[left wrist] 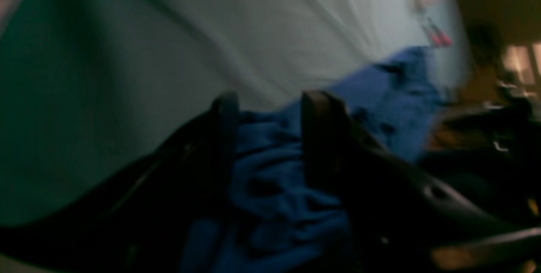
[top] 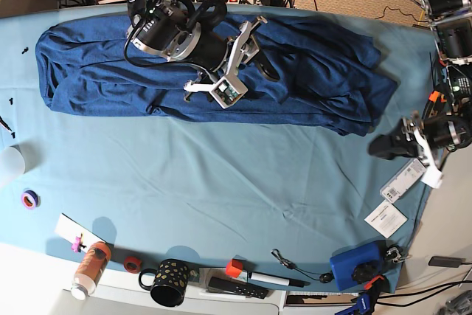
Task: Layout the t-shirt on the table in an organized manner, then fold the t-shirt properly
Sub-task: 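Release the sleeve with the right gripper and move it to the collar, then lower the left gripper onto the middle of the shirt and grasp fabric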
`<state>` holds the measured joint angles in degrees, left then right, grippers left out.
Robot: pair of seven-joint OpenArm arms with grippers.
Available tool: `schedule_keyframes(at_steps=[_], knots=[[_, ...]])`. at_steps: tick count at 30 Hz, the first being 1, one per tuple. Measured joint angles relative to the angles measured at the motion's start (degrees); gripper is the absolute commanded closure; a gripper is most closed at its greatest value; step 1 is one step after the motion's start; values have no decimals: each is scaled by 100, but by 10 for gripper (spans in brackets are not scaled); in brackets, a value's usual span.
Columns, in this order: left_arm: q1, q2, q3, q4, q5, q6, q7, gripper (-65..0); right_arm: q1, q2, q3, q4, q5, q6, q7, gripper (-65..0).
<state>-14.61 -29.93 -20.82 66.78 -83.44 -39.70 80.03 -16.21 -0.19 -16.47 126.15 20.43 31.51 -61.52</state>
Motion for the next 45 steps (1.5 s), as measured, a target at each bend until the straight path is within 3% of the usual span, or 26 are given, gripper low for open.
schedule_keyframes(at_steps=[2,7,11,18,22,26,30,37,41,45], knots=[[-15,131,0,0,0,-4,22,-288,-2,2,0,136,-269,-48,0,-301],[-28,605,39,286,20,-4,48,-288,0,0,323,260,-1322,-929,-129,-301],[-31,815,776,643,26,-2,48,-288,-79,-2,1097,260,-1762,-1224,-378,-300],[-33,970,2959,1370,13,-4,68,-285,-557,-17,2778,260,-1735,-953,-688,-300],[-48,990,3598,1606,72,-7,68,-255,-984,-20,3698,260,-979,-601,-704,-300],[-35,1246,3670,1598,1276,-9,-214,-253,-1211,-20,4339,258,-269,-179,-684,-300],[-66,1460,3661,1600,2103,-2,-787,-245,-1270,-37,4638,258,2,-140,-706,-300],[-50,1888,3661,1598,2942,-4,-879,-230,-1268,-35,4658,258,216,-103,-699,-300],[-33,1895,3661,1598,3580,-2,-1198,-230,-1268,-37,4658,258,221,-35,-704,-300],[-44,1899,3661,1598,3768,-2,-1252,-230,-1268,-35,4658,258,221,-33,-702,-300]])
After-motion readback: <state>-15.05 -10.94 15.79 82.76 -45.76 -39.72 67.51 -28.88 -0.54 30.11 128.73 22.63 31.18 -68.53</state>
